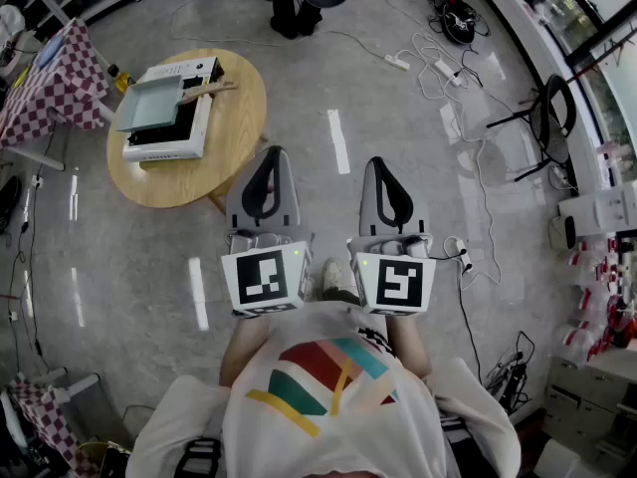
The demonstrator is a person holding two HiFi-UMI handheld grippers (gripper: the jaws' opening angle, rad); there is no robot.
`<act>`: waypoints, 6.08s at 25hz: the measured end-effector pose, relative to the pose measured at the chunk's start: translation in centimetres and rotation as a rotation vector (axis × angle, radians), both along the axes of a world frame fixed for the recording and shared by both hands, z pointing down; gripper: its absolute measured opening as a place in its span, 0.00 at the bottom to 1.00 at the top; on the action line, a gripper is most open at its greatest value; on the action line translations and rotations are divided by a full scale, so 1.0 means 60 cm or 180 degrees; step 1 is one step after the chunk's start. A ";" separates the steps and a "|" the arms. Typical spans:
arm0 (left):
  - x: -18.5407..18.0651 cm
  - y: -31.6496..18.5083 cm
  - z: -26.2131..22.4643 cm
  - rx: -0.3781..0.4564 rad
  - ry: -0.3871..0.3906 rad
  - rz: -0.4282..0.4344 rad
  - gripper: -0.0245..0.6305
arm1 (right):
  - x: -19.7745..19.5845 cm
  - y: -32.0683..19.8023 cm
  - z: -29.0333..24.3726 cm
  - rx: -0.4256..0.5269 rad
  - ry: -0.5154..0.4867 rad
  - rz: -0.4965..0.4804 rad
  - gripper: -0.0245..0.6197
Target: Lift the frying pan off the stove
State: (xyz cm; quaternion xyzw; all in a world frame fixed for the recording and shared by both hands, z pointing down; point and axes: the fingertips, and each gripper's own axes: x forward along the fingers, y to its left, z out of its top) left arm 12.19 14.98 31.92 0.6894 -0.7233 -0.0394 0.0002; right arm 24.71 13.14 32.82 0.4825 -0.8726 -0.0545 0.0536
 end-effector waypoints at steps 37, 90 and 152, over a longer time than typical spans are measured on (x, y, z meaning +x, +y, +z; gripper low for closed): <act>0.083 -0.099 0.014 -0.0026 0.0039 -0.0156 0.05 | 0.122 -0.092 0.038 -0.0077 -0.0218 -0.0190 0.04; -0.414 -0.653 -0.049 0.0531 0.0265 -0.0981 0.05 | -0.492 -0.714 -0.016 0.0224 0.0127 -0.1609 0.04; -0.593 -0.273 0.158 0.0732 0.2424 -0.3461 0.30 | -0.796 -0.420 -0.045 0.0189 -0.0235 -0.5368 0.04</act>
